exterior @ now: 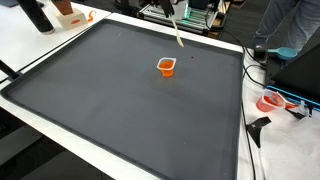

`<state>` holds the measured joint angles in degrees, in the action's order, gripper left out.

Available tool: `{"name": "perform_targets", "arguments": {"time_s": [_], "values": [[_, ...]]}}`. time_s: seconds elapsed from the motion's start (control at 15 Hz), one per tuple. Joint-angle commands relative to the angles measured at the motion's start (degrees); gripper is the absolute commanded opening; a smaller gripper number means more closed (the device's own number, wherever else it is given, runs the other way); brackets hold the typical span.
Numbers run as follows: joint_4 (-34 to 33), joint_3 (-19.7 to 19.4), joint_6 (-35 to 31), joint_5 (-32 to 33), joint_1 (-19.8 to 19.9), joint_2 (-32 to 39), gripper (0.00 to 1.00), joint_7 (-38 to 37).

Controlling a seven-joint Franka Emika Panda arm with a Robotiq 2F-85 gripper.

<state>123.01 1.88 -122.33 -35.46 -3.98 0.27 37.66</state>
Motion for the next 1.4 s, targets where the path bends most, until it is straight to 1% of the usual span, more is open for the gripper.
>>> {"name": "perform_targets", "arguments": {"time_s": [0.0, 0.2, 0.73, 1.33], "values": [[1.5, -0.2, 1.2, -2.7, 1.4, 1.6, 0.03, 4.7], [2.0, -0.2, 0.7, -3.0, 2.3, 3.5, 0.03, 5.3], [2.8, 0.1, -3.7, -2.6, 4.0, 6.7, 0.03, 3.9], [3.1, 0.7, -9.1, -7.0, 4.6, 9.4, 0.03, 3.0]]}}
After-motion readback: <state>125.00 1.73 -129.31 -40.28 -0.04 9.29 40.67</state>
